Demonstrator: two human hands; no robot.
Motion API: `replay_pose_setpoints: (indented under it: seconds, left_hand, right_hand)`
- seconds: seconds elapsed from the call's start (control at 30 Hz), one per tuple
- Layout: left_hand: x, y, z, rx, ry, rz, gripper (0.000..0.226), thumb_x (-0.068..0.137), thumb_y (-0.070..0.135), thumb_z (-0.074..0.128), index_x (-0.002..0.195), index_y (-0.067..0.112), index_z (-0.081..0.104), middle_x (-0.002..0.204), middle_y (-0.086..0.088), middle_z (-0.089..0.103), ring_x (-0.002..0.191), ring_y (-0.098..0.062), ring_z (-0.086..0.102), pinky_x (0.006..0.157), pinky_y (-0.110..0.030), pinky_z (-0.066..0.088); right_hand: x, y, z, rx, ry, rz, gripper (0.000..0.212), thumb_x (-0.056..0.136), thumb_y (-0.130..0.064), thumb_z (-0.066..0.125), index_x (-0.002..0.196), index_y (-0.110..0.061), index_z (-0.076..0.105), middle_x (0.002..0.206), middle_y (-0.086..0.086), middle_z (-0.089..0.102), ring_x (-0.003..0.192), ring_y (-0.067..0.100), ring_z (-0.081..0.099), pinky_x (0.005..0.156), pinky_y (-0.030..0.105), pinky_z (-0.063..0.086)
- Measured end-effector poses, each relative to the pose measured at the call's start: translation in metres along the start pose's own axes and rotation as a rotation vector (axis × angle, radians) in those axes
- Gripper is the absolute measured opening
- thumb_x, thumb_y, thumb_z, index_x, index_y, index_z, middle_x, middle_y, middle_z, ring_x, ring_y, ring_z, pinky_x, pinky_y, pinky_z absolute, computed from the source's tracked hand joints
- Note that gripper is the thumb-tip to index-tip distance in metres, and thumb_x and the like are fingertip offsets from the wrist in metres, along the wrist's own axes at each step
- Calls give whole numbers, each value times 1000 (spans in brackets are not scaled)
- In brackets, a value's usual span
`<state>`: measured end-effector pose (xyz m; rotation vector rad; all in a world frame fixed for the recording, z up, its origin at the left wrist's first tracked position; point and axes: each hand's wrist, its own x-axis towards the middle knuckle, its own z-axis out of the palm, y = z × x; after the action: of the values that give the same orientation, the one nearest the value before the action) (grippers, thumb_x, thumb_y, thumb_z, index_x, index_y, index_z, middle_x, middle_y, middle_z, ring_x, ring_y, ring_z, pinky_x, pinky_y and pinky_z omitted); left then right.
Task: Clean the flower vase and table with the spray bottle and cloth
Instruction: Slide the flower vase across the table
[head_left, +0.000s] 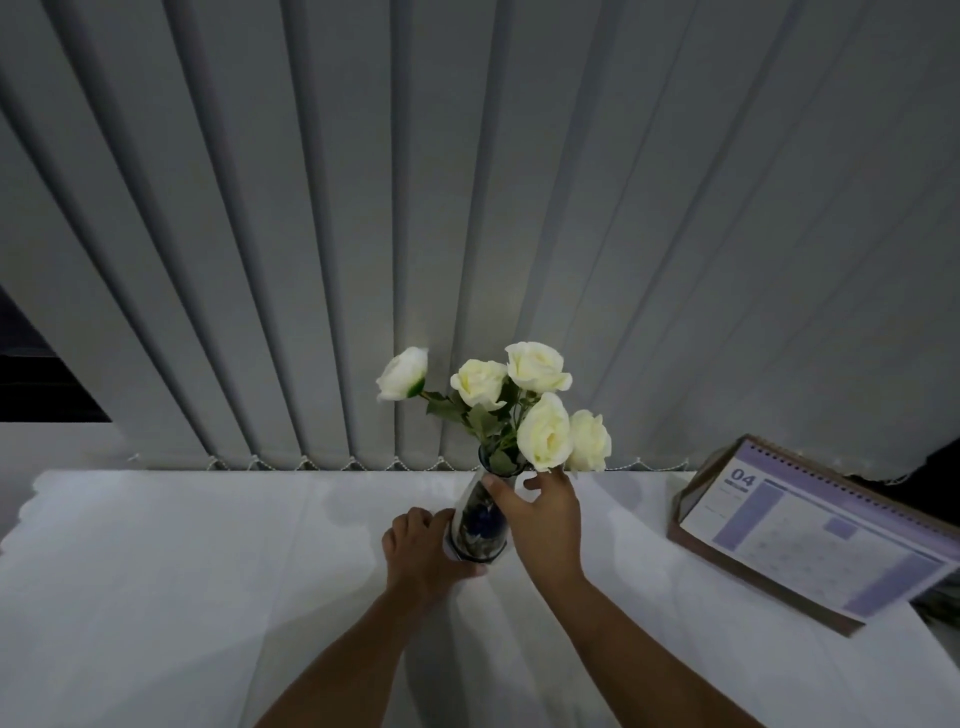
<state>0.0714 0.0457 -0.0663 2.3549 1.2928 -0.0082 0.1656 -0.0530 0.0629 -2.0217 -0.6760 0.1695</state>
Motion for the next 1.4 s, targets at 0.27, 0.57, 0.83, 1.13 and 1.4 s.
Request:
replay_pose_setpoints:
  seconds: [0.27,0.57,0.83,1.13,1.4]
  left_hand:
    - [-18,2,6,38,34,116,94,39,95,47,115,40,52,112,8,50,112,-19,40,93,-36,28]
    - [-95,8,10,35,82,139,89,47,92,44,115,36,54,112,10,55,108,-14,45,89,-28,31]
    - [-201,4,22,24,67,92,81,59,79,61,124,33,50,116,6,51,114,-18,41,93,-30,31]
    - [-284,-2,50,17,52,-21,81,59,78,63,123,32,50,116,4,51,113,-21,42,91,-32,33]
    - [-294,4,45,-28,-40,-119,74,70,64,64,134,35,42,126,-3,48,120,-27,39,95,-36,33]
  right_hand:
    - [-17,-2,-12,56,6,-39,33,70,-50,75,94,-40,54,79,-25,55,77,1,55,65,20,44]
    - [-73,2,-51,79,-6,3,24,77,-44,72,93,-33,59,66,-6,54,62,13,52,55,21,43]
    - [-158,7,-98,114,-73,-14,23,76,-41,74,92,-33,61,60,-4,50,55,11,47,52,19,38]
    - [-238,29,-126,93,-90,27,35,69,-42,80,63,-31,47,54,-4,50,47,7,49,46,11,39]
    - [-242,27,-127,62,-133,-34,34,69,-40,80,64,-35,47,49,-13,42,47,4,46,46,13,33]
